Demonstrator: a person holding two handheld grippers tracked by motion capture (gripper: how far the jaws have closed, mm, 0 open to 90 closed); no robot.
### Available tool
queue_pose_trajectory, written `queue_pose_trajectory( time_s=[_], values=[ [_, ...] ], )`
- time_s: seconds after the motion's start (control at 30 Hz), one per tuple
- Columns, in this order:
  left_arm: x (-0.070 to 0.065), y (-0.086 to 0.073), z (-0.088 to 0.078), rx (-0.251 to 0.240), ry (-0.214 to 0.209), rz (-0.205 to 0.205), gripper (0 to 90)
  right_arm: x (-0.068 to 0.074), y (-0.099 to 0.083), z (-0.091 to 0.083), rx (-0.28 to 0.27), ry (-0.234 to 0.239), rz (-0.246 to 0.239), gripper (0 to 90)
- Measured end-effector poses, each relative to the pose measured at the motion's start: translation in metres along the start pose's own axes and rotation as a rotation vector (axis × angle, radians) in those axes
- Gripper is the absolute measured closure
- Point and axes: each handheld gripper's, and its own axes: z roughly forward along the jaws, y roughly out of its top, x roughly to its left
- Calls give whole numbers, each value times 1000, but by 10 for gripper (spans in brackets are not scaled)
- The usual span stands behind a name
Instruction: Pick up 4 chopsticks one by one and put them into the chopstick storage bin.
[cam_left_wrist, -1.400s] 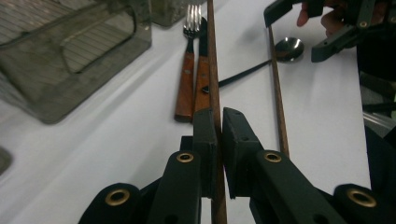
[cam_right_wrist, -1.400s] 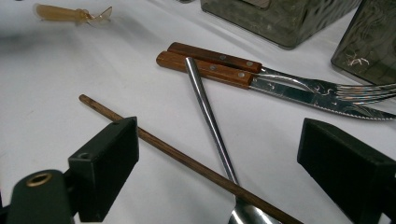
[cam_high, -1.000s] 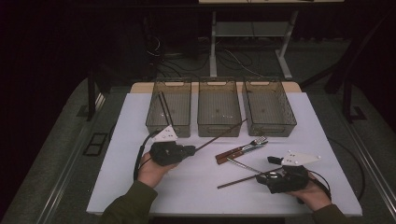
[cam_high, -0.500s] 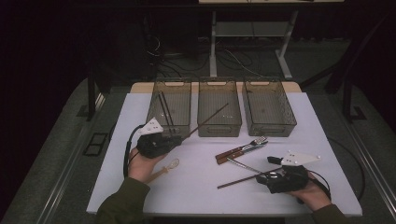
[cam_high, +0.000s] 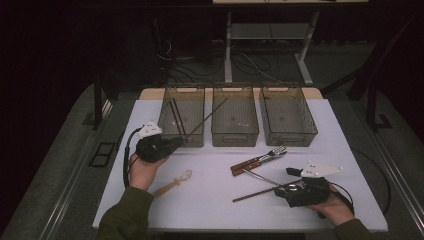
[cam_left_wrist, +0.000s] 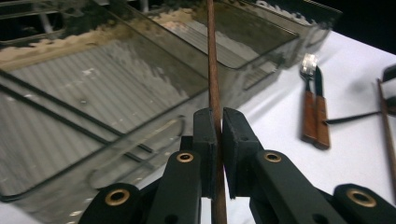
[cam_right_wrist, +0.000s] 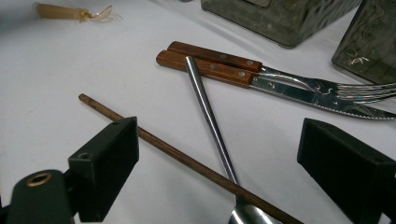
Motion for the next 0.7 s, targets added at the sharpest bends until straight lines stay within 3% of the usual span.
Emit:
queue_pose_trajectory(
  time_s=[0.13,0.43,0.7],
  values=[
    [9,3,-1,-14,23,-19,843,-1,0,1,-1,-4,-1,124],
    [36,12,1,8,102,-44,843,-2,0,1,1,-4,3,124],
    [56,19,12,6,159,-86,843,-2,-1,1,3,-5,9,124]
  ],
)
